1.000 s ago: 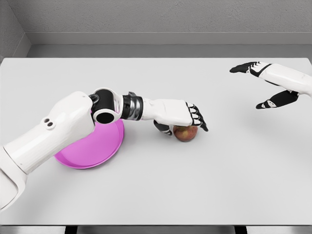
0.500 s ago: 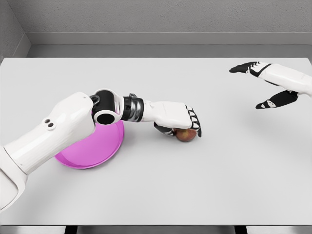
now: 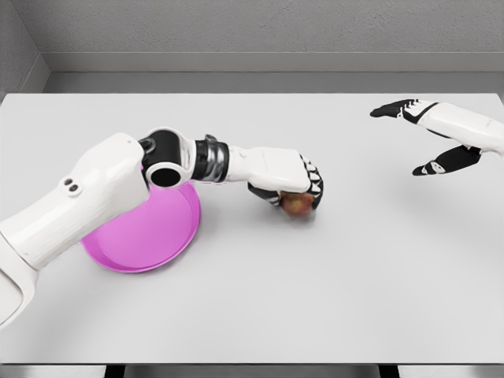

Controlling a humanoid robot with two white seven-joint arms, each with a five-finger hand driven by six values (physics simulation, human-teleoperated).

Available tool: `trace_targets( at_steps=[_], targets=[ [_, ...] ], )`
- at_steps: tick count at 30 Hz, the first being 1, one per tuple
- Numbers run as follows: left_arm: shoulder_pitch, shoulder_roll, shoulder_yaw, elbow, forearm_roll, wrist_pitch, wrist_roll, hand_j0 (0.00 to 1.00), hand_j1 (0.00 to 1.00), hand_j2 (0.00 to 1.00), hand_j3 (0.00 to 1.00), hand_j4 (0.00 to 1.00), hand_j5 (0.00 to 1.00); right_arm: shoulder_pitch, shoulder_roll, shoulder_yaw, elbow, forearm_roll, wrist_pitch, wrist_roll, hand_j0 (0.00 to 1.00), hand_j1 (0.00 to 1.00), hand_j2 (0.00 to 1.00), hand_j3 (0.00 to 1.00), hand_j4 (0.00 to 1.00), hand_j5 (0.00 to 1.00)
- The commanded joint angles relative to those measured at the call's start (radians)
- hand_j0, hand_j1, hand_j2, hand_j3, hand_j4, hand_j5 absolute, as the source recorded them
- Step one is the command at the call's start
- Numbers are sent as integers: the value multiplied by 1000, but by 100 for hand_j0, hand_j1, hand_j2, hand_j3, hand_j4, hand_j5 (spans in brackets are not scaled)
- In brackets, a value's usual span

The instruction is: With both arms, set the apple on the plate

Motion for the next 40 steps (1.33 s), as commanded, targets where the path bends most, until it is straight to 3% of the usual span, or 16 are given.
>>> trace_targets(
  at_steps=[1, 3, 6, 12, 17, 21, 23, 25, 27, 29, 31, 34, 40],
  targets=[
    [0, 33, 8, -2, 59, 2, 0, 54, 54, 54, 54, 54, 54, 2, -1, 1, 0, -7, 3, 0, 100, 100, 100, 100, 100, 100],
    [0, 112, 29, -46, 108, 2, 0, 54, 54, 54, 54, 54, 54, 2, -1, 1, 0, -7, 3, 0, 100, 100, 100, 100, 100, 100],
    [9, 308, 69, -166, 182, 2, 1, 54, 54, 54, 54, 54, 54, 2, -1, 1, 2, -7, 3, 0, 100, 100, 100, 100, 100, 100],
    [48, 544, 109, -170, 245, 2, 8, 54, 54, 54, 54, 54, 54, 0, -1, -1, 5, -7, 3, 0, 100, 100, 100, 100, 100, 100],
    [63, 604, 109, -173, 245, 2, 6, 54, 54, 54, 54, 54, 54, 0, -1, -1, 5, -7, 3, 0, 100, 100, 100, 100, 100, 100],
    [78, 607, 108, -216, 245, 2, 6, 54, 54, 54, 54, 54, 54, 2, -1, -1, 5, -7, 3, 0, 100, 100, 100, 100, 100, 100],
    [80, 607, 109, -226, 248, 2, 6, 61, 61, 61, 61, 61, 61, 0, -1, -1, 5, -7, 3, 0, 100, 100, 100, 100, 100, 100],
    [74, 587, 109, -227, 291, 2, 6, 99, 99, 99, 99, 99, 99, 2, -1, -1, 6, -7, 3, 0, 100, 100, 100, 100, 100, 100],
    [41, 495, 109, -223, 291, 2, 4, 100, 100, 100, 100, 100, 100, 2, -1, -1, 7, -7, 3, 0, 100, 100, 100, 100, 100, 100],
    [34, 311, 106, -190, 291, 2, 4, 100, 100, 100, 100, 100, 100, 2, -1, 1, 7, -7, 3, 0, 100, 100, 100, 100, 100, 100],
    [35, 251, 106, -164, 291, 2, 4, 100, 100, 100, 100, 100, 100, 3, -1, 1, 7, -6, 3, 0, 100, 100, 100, 100, 100, 100],
    [35, 207, 105, -132, 291, 2, 4, 100, 100, 100, 100, 100, 100, 2, -1, 1, 7, -6, 3, 0, 100, 100, 100, 100, 100, 100],
    [41, 205, 103, -134, 291, 2, 4, 100, 100, 100, 100, 100, 100, 2, -1, 1, 7, -6, 3, 0, 100, 100, 100, 100, 100, 100]
  ],
)
